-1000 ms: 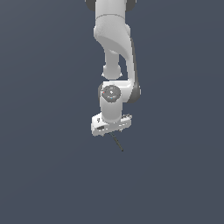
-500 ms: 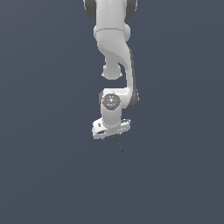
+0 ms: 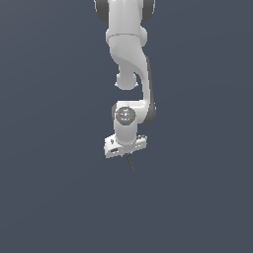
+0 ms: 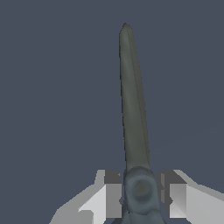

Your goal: Pick up the object and move it to a goal position.

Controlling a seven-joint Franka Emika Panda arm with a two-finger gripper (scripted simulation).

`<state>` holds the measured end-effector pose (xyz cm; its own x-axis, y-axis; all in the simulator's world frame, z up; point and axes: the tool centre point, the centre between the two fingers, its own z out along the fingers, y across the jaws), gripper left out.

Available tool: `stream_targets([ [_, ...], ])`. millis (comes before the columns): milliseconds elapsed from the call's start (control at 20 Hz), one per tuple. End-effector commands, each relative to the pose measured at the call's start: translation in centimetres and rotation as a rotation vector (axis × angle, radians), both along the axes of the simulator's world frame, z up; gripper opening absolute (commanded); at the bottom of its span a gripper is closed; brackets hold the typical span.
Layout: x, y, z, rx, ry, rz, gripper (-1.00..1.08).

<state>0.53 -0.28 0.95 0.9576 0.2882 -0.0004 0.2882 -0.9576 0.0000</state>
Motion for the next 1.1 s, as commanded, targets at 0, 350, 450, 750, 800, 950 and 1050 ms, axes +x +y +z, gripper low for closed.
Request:
stream_targets([
  [0, 0.0, 0.0, -0.2, 0.0, 0.0, 0.0, -1.0],
  [350, -0.1, 0.1, 0.4, 0.0, 0.0, 0.001, -1.0],
  [450, -0.2, 0.3, 0.8, 0.0, 0.0, 0.001, -1.0],
  [750, -0.9, 0.8, 3.3, 0.0, 0.0, 0.001, -1.0],
  [800, -1.1, 1.0, 3.9, 0.0, 0.0, 0.001, -1.0],
  [950, -1.6, 1.5, 6.0, 0.0, 0.0, 0.001, -1.0],
  [1050, -2.1, 1.9, 7.6, -0.001, 0.0, 0.001, -1.0],
])
